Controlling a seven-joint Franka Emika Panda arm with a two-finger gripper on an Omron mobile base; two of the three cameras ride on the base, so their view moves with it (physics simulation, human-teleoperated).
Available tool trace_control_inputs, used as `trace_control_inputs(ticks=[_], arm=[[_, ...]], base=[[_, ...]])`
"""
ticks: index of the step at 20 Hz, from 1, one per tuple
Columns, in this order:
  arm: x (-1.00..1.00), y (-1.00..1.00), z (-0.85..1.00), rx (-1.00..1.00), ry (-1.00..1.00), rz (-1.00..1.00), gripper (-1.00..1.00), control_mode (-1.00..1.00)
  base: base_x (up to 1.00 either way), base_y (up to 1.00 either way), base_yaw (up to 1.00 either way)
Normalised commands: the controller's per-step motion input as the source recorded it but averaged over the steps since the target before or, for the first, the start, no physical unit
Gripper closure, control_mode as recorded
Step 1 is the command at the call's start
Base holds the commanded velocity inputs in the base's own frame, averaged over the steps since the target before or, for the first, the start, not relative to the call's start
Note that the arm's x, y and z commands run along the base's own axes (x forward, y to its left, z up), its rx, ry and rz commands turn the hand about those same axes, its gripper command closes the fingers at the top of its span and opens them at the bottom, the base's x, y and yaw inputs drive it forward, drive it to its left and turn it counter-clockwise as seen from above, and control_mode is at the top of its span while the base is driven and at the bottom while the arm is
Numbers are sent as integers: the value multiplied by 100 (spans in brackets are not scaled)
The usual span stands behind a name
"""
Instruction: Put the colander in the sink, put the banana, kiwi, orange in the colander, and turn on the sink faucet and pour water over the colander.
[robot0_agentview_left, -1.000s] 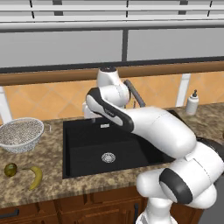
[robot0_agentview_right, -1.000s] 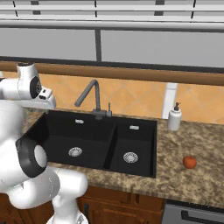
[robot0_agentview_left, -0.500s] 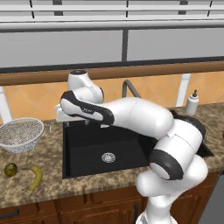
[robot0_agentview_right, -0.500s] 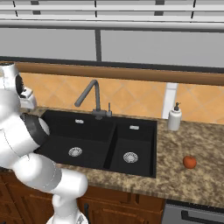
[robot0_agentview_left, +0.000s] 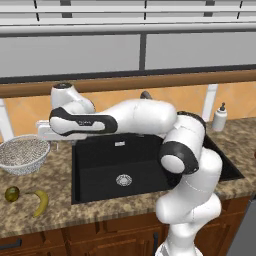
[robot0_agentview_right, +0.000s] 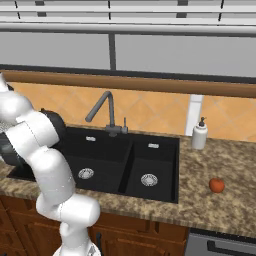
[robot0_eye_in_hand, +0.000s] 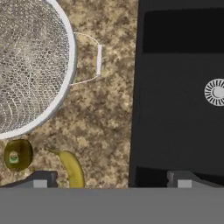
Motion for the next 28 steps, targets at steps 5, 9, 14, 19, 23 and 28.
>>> trace_control_inputs(ticks=[5, 9, 14, 19, 23, 28], arm=[[40, 24, -12, 2, 0, -7, -100, -100], [48, 16, -17, 0, 0, -2, -100, -100], [40, 20, -44, 0, 0, 0, -100, -100], [32, 30, -46, 0, 0, 0, -100, -100], [30, 9, -20, 0, 0, 0, -100, -100], [13, -16, -20, 0, 0, 0, -100, -100]], base=[[0, 0, 0], [0, 0, 0], [0, 0, 0], [0, 0, 0], [0, 0, 0], [0, 0, 0]])
